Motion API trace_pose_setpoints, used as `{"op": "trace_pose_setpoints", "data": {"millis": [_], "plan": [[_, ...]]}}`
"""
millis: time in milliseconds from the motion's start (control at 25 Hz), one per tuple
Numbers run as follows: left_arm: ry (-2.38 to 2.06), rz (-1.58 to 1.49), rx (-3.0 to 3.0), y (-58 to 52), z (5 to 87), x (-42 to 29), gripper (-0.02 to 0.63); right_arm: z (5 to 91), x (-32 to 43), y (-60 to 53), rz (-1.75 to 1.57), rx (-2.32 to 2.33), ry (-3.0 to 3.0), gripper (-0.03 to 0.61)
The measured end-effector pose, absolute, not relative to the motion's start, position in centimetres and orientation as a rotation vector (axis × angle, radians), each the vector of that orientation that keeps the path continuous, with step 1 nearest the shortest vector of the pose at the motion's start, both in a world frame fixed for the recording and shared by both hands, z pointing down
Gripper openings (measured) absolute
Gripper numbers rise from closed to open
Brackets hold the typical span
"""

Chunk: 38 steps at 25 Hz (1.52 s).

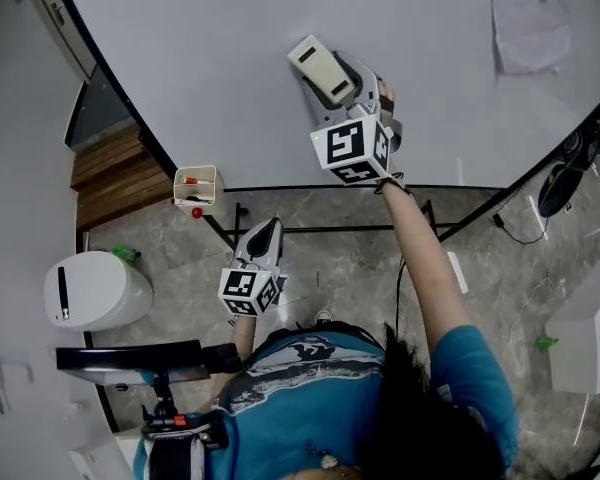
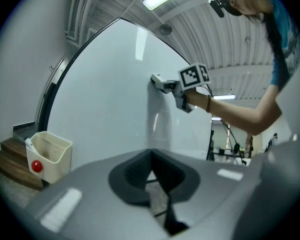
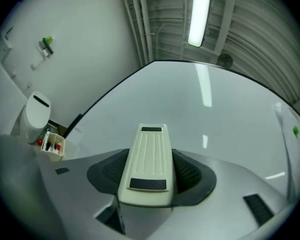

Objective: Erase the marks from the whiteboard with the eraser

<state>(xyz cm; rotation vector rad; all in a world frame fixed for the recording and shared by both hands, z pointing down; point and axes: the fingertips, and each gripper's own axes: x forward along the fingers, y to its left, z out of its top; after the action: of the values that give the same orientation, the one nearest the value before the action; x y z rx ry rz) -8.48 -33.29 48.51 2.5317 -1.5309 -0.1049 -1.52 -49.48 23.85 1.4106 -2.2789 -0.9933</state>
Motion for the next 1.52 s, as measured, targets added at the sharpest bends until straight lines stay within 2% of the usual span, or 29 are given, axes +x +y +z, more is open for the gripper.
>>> {"op": "trace_pose_setpoints", "data": {"millis": [280, 600, 840, 1240, 1520], "plan": [[-1.567, -0.110, 2.503, -33.0, 48.7, -10.2, 0.003, 32.1, -8.6, -49.3, -1.026, 1.142, -2.216, 0.262], [-1.575, -0.107, 2.492, -33.1, 49.0, -10.9, 0.003, 31.0, -7.8, -49.2, -1.103, 1.168, -2.153, 0.262], [-1.526, -0.095, 2.514, -33.1, 48.8, -9.2, 0.003, 24.1, -2.0, -49.1, -1.134, 1.327, -2.149, 0.262], [-1.439, -0.072, 2.553, -34.2, 49.3, -6.5, 0.003, 11.6, 13.3, -50.0, -1.090, 1.750, -2.170, 0.262], [-1.435, -0.061, 2.553, -34.6, 49.5, -6.1, 0.003, 8.2, 21.8, -50.2, -1.066, 1.988, -2.064, 0.262]]}}
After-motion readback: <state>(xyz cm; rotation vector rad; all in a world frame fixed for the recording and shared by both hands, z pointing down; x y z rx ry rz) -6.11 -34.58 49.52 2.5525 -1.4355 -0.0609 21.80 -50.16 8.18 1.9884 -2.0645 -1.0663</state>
